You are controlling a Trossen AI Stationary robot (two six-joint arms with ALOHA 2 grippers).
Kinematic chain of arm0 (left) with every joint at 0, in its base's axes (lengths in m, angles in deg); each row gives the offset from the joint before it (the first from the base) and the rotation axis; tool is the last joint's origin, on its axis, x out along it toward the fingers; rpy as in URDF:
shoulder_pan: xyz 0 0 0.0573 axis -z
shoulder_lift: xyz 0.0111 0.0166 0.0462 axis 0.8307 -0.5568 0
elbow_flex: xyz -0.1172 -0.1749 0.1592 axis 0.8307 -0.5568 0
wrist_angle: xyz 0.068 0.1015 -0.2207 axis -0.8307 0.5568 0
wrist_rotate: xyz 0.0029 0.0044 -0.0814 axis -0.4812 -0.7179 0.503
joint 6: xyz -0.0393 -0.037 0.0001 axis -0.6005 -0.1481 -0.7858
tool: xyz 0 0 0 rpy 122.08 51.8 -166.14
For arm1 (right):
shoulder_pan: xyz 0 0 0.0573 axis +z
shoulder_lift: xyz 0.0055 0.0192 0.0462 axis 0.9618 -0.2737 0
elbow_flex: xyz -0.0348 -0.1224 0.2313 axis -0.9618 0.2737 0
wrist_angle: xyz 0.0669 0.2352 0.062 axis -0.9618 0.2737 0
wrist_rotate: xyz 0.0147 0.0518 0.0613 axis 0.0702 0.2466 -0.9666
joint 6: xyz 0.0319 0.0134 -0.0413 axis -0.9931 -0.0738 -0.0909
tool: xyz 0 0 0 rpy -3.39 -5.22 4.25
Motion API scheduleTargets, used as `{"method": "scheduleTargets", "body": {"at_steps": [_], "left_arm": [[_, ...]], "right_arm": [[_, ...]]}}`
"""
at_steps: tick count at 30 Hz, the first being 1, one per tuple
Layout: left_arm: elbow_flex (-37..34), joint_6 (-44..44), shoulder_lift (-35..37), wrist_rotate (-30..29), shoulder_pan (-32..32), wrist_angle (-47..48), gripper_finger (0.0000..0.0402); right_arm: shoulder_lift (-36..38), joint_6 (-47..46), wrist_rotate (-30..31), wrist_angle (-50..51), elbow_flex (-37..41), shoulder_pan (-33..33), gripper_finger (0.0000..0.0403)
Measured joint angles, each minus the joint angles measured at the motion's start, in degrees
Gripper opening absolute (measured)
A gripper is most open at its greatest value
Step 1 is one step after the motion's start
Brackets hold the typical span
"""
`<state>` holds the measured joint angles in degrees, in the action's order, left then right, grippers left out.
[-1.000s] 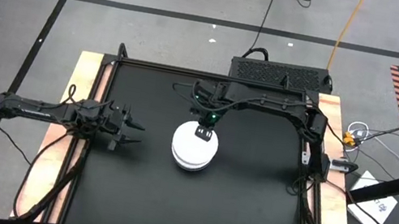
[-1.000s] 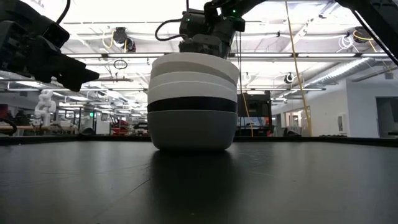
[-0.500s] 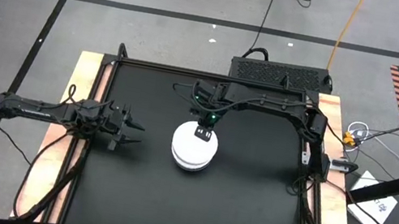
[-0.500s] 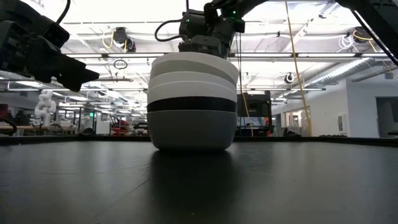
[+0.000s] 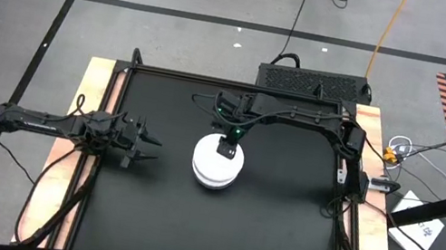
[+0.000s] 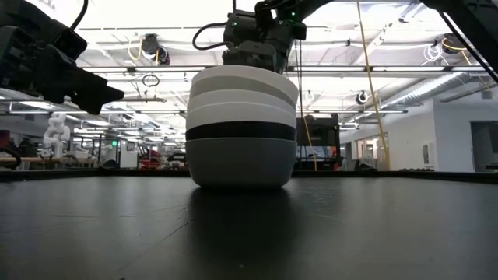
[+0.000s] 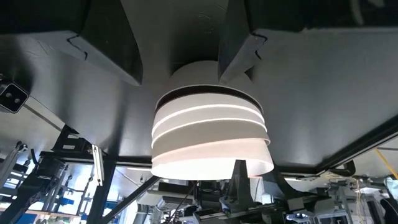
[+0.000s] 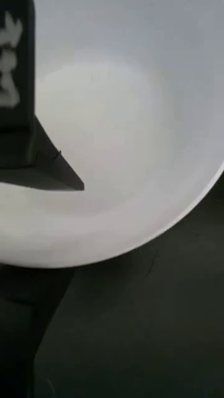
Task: Nest bowls inside each other
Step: Stack the white bowl on the gray bowl
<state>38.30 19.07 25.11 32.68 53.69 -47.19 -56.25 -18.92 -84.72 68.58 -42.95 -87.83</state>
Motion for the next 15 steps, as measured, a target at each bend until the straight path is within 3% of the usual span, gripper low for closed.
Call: {"method": "scheduleTargets", "body": {"at_steps": [6,15], "left_arm": [[0.00,0.00,0.00,0.00,0.02,0.00,0.0211],[0.00,-0.24,0.00,0.55,0.02,-0.04,0.0211]], "right_arm": [[0.00,-0.84,0.03,0.02,0.00,0.00,0.0184],[0.06,-1.07,0.18,0.05,0.00,-0.02,0.0189]]}}
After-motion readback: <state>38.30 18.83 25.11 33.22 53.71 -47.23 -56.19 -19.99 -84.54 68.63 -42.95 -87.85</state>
